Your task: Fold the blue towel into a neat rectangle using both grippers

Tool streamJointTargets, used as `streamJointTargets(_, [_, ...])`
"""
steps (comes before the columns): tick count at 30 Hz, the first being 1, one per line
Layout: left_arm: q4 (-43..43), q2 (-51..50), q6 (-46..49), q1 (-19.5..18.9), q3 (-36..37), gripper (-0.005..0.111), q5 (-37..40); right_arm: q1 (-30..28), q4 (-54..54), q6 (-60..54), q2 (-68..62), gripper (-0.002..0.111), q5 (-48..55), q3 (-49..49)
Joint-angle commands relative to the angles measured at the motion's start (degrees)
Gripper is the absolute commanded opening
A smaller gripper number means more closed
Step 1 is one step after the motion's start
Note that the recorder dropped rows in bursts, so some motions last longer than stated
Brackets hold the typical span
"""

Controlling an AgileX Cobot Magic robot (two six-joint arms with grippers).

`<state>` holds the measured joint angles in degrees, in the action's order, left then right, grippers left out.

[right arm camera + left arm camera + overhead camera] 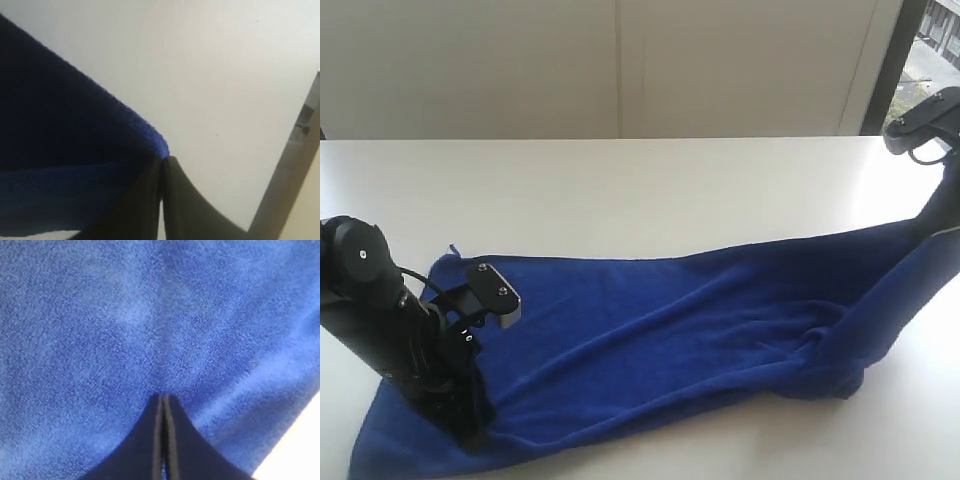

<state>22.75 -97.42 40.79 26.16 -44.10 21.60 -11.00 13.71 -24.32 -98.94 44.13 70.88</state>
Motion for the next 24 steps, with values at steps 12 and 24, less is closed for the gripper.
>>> streamJointTargets(12, [-4.8,-2.2,-0.3,0.2,2.0,0.000,2.1,-0.4,21.8,2.6,-13.9,0.000,-6.8,6.6])
streamJointTargets(24, [-4.8,-2.2,-0.3,0.2,2.0,0.000,2.0,-0.4,23.6,5.7,-14.9,0.049,-12.5,7.4])
